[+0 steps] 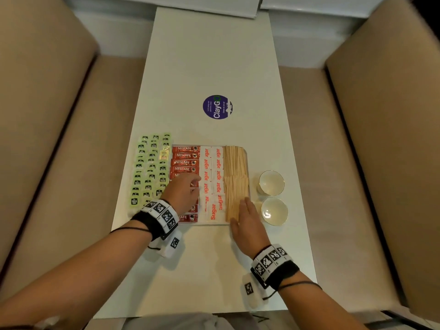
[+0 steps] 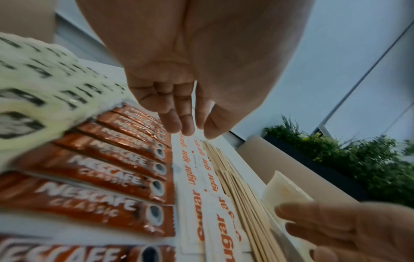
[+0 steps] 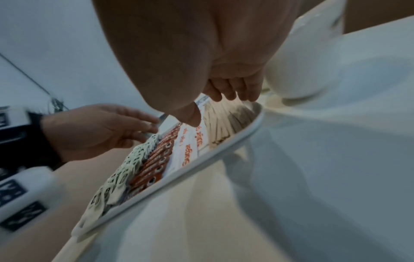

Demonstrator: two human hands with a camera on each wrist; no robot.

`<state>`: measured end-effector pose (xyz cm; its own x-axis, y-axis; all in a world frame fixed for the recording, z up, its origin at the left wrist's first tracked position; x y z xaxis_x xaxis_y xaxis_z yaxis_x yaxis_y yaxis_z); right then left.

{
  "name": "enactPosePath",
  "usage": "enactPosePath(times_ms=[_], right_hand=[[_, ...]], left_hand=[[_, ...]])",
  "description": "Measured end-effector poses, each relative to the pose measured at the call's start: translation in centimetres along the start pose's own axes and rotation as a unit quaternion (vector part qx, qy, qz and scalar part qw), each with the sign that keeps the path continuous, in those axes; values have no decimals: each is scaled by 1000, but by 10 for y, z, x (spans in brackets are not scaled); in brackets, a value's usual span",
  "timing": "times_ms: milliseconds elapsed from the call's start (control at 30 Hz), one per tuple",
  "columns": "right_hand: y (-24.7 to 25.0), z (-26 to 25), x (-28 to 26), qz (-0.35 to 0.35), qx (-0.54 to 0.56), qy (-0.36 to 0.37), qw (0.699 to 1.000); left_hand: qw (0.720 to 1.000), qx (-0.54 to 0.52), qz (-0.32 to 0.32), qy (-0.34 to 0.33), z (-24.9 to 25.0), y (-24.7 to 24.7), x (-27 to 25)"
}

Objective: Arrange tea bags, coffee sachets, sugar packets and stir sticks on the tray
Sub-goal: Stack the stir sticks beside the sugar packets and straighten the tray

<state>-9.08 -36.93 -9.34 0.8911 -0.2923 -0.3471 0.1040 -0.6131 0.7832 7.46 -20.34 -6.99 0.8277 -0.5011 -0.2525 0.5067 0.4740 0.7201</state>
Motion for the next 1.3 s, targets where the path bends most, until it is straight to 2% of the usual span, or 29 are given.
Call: enactPosePath(times_ms=[200, 367, 467, 667, 867, 1300], right_hand=[[-6, 11, -14, -5, 38, -39, 999], [-10, 14, -13, -3, 64, -54, 997], [-14, 19, -9, -2, 67, -62, 996], [-15, 23, -1, 7, 69, -70, 995], [-11, 22, 4, 30, 51, -64, 996], [-13, 28, 9, 4, 111, -118, 987]], left_hand=[[993, -36, 82, 76, -39, 30, -40], [973, -46, 159, 160, -79, 48, -75], [960, -33, 184, 207, -95, 52, -92], [942, -44, 179, 282, -111, 46, -110], [928, -142, 145, 312, -118, 37, -114], [923, -132, 83, 352, -134, 31, -111]])
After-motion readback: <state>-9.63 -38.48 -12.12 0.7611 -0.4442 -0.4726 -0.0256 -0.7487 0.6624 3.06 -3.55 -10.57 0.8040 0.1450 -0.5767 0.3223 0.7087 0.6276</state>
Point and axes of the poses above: each hand's wrist, its own x-axis towards the middle knuckle, its own y-axis out of the back of the hand, z = x × y, the point moved 4 cm from there along x, towards the middle knuckle, and after that the axes turned 1 degree about -z, right-handed, at the moved point
